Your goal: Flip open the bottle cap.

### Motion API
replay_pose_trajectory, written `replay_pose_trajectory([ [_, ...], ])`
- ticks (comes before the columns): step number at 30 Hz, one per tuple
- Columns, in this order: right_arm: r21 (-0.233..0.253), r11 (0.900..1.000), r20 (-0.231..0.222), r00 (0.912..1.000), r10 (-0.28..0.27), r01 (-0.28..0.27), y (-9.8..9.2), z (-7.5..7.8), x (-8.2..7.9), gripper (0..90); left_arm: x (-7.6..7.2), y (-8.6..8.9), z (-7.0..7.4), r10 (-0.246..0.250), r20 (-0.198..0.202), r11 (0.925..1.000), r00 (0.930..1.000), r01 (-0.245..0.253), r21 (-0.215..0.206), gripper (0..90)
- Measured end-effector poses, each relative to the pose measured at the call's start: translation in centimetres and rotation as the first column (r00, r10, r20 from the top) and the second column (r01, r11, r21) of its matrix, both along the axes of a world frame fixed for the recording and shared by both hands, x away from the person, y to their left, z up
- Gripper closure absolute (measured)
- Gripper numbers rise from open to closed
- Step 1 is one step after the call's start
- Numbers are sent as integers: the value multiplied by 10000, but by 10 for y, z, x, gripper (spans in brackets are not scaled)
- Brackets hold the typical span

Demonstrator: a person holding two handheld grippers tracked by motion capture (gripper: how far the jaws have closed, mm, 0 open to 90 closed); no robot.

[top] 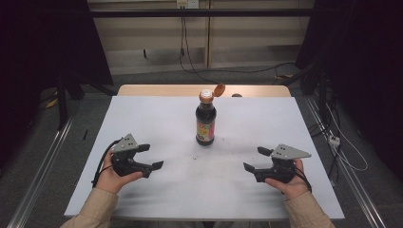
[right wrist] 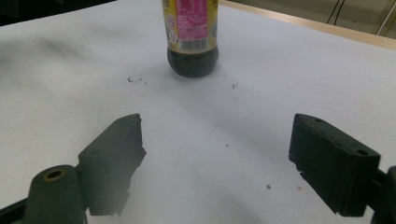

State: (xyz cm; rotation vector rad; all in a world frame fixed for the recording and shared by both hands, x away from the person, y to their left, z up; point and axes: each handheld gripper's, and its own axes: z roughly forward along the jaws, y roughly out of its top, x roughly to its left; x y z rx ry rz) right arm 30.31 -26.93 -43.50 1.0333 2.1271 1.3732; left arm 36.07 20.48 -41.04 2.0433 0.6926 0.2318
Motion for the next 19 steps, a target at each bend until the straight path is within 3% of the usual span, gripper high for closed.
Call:
replay_pose_trajectory([
  [8,33,9998,-24,9998,-172,173,-10,-3,-9,174,-8,12,-7,181,58,9998,9998,-181,73,136],
  [19,12,9999,-14,9999,-142,142,-11,-6,-10,174,-10,15,-8,387,249,9991,9989,-391,144,127],
])
